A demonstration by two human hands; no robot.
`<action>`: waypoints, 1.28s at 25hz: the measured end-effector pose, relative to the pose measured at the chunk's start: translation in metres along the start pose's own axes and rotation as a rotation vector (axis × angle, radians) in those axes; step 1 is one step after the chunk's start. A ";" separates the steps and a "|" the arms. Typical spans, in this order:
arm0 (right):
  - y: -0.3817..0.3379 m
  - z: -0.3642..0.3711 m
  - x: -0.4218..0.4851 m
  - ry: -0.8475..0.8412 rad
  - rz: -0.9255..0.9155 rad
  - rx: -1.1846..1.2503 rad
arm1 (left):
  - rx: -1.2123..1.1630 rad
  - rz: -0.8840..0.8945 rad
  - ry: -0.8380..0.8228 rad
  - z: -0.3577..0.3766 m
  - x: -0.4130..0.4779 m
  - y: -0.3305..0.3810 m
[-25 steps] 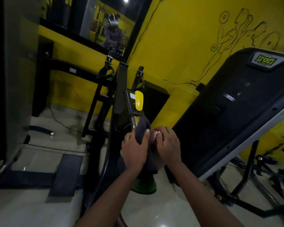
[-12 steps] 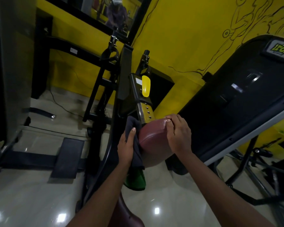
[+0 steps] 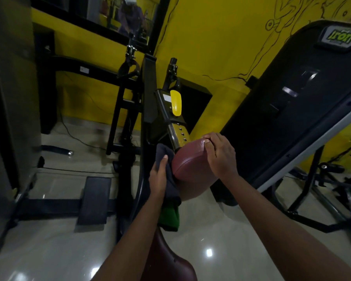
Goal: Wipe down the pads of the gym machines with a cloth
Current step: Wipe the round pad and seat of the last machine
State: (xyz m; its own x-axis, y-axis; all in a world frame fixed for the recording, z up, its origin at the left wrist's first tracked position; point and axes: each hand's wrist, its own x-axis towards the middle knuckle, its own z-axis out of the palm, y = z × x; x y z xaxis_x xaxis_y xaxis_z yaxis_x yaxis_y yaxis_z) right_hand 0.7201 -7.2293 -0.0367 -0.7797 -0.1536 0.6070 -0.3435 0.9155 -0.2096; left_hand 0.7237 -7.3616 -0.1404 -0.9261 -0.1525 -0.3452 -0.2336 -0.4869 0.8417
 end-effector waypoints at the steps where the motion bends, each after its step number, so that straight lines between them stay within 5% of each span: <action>1: 0.000 0.000 0.000 0.003 0.004 -0.002 | 0.024 0.043 -0.006 0.005 -0.004 0.006; 8: -0.013 -0.011 -0.003 -0.050 0.027 0.031 | 0.011 0.121 -0.073 0.006 -0.034 0.042; 16: -0.077 -0.024 -0.098 0.054 0.065 0.553 | 0.007 0.118 -0.019 -0.046 -0.092 0.036; 21: -0.127 0.001 -0.167 -0.180 0.487 0.892 | 0.042 -0.110 -0.240 -0.071 -0.134 0.028; 27: -0.156 0.015 -0.222 -0.139 0.859 0.854 | 0.091 -0.289 -0.341 -0.107 -0.171 -0.014; 32: -0.123 0.049 -0.276 -0.248 0.752 0.576 | 0.214 -0.303 -0.205 -0.149 -0.157 -0.062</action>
State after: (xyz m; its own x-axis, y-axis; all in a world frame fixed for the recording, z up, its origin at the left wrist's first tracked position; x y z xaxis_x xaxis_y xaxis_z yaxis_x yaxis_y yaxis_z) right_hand 0.9515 -7.3176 -0.2164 -0.9651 0.2617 -0.0033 0.1370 0.4947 -0.8582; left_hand 0.9279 -7.4351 -0.2004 -0.8408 0.1545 -0.5188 -0.5406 -0.2905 0.7895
